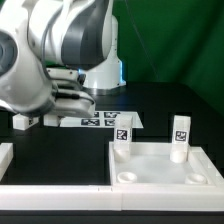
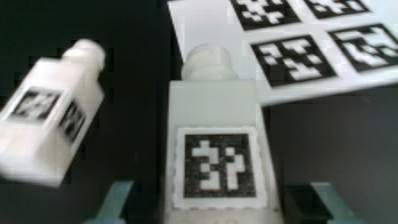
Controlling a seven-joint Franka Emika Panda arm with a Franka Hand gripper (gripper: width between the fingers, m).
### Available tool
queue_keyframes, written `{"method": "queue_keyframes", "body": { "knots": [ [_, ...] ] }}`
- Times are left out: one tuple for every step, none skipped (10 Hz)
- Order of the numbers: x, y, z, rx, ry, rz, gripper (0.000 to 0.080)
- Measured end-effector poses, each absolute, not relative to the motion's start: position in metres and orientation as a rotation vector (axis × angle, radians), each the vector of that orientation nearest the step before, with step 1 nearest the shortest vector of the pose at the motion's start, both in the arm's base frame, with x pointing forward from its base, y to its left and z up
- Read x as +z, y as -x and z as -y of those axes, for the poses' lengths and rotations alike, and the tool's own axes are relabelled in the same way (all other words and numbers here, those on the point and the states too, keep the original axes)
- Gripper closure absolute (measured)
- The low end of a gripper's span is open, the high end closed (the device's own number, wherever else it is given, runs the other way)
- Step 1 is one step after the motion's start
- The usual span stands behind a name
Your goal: Assemble square table
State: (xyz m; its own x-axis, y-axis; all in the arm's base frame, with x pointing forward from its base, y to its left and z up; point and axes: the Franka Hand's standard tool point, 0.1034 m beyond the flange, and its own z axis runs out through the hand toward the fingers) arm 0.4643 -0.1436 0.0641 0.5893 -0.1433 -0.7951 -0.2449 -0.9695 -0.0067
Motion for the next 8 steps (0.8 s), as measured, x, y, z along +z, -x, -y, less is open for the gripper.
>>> {"method": "queue_keyframes", "body": {
  "knots": [
    [0.078, -0.475, 0.143, 1.335, 2.700, -0.314, 0.0510],
    [0.086, -0.479, 0.141, 1.347, 2.707, -0.273, 0.0509],
    [0.080, -0.486, 0.143, 1.286, 2.749, -0.271, 0.0509],
    [0.079, -0.494, 0.145, 1.177, 2.812, -0.267, 0.0509],
    [0.082, -0.502, 0.141, 1.041, 2.890, -0.277, 0.0509],
    [0.095, -0.514, 0.118, 0.999, 2.951, -0.248, 0.0509],
    [0.108, -0.537, 0.103, 0.924, 2.983, -0.217, 0.0509],
    [0.132, -0.569, 0.096, 0.807, 3.027, -0.199, 0.0509]
  ]
}}
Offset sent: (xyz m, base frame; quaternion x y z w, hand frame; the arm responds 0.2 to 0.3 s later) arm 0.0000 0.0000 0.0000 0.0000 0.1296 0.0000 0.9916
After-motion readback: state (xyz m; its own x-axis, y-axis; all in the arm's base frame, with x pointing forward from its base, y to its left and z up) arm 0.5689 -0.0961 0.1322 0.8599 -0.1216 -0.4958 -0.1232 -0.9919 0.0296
